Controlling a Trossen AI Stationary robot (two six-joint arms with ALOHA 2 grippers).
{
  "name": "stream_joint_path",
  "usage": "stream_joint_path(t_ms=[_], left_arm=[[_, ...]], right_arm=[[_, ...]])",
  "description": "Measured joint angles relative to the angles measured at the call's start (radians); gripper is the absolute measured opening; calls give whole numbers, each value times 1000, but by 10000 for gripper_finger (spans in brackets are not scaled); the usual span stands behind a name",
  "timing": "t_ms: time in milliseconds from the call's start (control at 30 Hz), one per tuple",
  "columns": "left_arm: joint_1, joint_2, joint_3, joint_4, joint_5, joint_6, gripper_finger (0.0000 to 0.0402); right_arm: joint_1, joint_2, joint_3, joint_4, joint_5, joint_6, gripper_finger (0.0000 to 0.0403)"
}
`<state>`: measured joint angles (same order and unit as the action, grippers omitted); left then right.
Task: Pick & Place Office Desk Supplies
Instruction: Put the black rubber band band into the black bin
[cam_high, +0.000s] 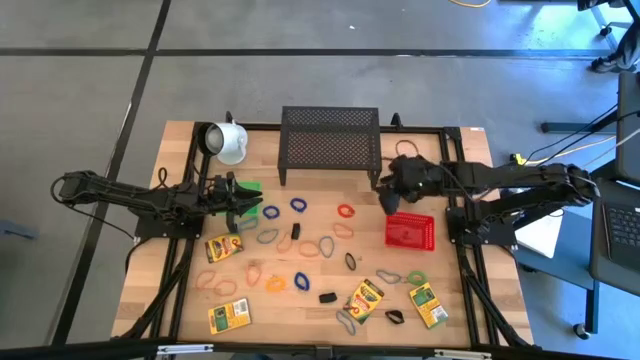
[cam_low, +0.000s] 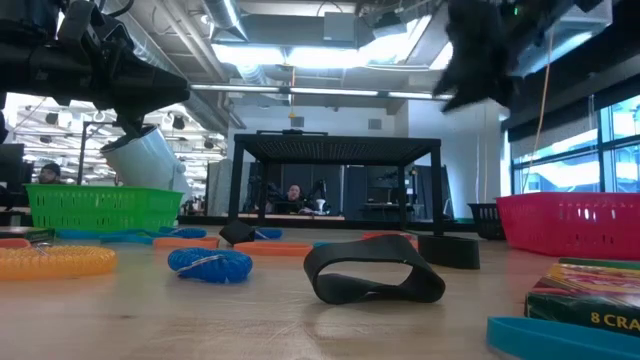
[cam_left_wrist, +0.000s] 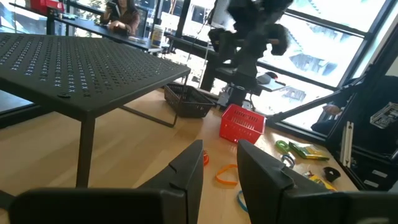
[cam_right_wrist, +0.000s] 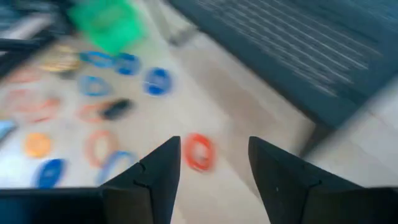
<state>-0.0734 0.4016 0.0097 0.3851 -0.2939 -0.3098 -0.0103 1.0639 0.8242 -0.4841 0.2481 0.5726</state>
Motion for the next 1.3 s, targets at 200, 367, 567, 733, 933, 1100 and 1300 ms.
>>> stream_joint_path(t_ms=[200, 367, 567, 733, 933, 1100, 1300], left_arm=[[0, 0, 0, 0, 0, -1, 91], [0, 0, 0, 0, 0, -1, 91], [0, 0, 0, 0, 0, 0, 91], [0, 0, 0, 0, 0, -1, 91], [0, 0, 0, 0, 0, 0, 91], [0, 0, 0, 0, 0, -1, 91], [0, 0, 0, 0, 0, 0, 91]], right_arm=[[157, 82, 0, 195, -7, -110, 191], [229, 166, 0, 227, -11, -302, 191], [250, 275, -1, 229, -166, -570, 191], [249, 370, -1, 258, -248, -664, 191], [248, 459, -1, 343, -253, -689, 191], [250, 537, -2, 409, -294, -688, 191], [255, 615, -2, 425, -293, -662, 191]])
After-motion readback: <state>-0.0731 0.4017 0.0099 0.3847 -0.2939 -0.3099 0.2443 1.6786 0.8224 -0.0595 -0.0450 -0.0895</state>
